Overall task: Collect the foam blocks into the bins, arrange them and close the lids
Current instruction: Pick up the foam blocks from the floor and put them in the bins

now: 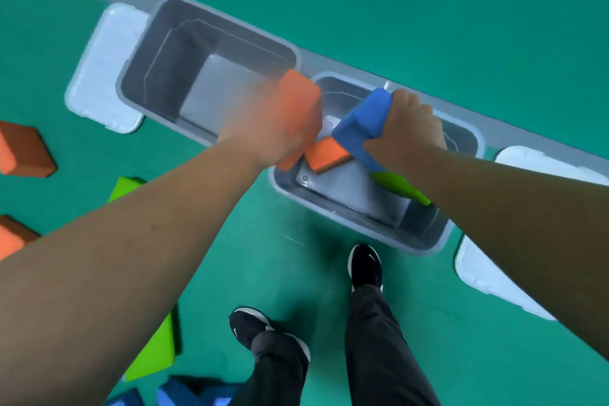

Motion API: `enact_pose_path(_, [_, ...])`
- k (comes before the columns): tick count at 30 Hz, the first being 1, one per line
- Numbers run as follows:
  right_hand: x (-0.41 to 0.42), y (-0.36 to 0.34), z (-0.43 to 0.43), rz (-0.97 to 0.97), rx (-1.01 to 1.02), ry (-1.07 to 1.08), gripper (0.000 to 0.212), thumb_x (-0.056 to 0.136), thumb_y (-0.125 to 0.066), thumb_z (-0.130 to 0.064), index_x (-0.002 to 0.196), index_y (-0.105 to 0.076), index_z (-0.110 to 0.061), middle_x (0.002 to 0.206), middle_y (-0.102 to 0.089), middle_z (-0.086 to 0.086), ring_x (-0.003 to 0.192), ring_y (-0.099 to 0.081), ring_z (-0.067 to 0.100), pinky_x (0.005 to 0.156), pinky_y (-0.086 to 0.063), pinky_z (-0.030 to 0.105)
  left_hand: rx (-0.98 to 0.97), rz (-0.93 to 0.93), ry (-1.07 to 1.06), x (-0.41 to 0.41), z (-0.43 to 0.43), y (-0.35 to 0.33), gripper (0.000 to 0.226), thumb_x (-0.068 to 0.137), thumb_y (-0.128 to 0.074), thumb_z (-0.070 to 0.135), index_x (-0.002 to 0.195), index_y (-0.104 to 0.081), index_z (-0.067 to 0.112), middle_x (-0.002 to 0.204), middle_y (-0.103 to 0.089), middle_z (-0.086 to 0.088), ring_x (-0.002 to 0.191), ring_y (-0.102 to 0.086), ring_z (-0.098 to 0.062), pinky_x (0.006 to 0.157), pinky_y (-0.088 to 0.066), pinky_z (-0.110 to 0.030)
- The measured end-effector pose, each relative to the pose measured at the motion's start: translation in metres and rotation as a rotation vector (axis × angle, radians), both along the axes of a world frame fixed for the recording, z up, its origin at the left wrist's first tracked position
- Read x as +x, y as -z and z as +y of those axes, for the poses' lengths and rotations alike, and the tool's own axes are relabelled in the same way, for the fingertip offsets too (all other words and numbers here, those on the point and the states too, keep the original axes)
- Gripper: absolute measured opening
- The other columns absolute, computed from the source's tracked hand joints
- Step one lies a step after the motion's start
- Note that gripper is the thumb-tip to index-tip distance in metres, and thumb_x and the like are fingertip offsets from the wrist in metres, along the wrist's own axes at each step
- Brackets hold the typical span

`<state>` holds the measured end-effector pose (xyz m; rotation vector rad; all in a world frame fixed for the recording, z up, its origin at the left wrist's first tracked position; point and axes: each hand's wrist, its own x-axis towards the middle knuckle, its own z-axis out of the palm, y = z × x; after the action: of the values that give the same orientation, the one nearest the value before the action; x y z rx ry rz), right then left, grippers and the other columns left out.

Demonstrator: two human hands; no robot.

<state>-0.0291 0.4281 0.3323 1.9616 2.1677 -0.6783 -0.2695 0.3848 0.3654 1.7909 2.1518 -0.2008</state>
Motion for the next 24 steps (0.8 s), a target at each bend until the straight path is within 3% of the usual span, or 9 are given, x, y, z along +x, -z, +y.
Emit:
enact_pose_path(7, [0.054,0.052,0.008,0.041,-0.092,0.196,0.083,0.077,-0.073,-0.050,0.139,-0.037,-0.009,0.133,-0.049,0.013,0.122,-0.051,0.040,0.097,-0.047,0.052,-0.037,-0.090,0.033,0.056,0.021,0.062,0.082,0.076,-0.075,0.061,0.131,-0.040,0.009,0.126,-0.057,-0.016,0.116,-0.056,-0.040,0.091,-0.049,-0.049])
enact_pose_path(13, [0.068,0.086,0.003,0.018,-0.145,0.318,0.089,0.077,-0.078,-0.054,0.141,-0.037,-0.008,0.140,-0.047,0.014,0.130,-0.048,0.040,0.102,-0.046,0.053,-0.033,-0.178,-0.024,0.083,0.014,0.102,0.085,0.070,-0.063,0.075,0.127,-0.039,0.016,0.125,-0.056,-0.008,0.111,-0.061,-0.035,0.082,-0.046,-0.044])
enact_pose_path(19, [0.055,0.095,0.004,0.007,-0.223,0.367,0.092,0.074,-0.078,-0.056,0.142,-0.036,-0.009,0.142,-0.047,0.013,0.130,-0.050,0.040,0.102,-0.046,0.051,0.049,-0.197,0.102,0.085,0.003,0.111,0.094,0.071,-0.064,0.068,0.141,-0.036,0.012,0.133,-0.051,-0.009,0.116,-0.057,-0.035,0.085,-0.050,-0.045])
enact_pose_path(24, [0.032,0.094,0.017,-0.008,-0.243,0.339,0.085,0.078,-0.075,-0.055,0.139,-0.036,-0.010,0.141,-0.047,0.012,0.128,-0.052,0.039,0.099,-0.047,0.051,0.119,-0.160,0.090,0.064,0.007,0.110,0.088,0.069,-0.069,0.061,0.136,-0.041,0.012,0.128,-0.052,-0.009,0.112,-0.056,-0.034,0.081,-0.049,-0.043])
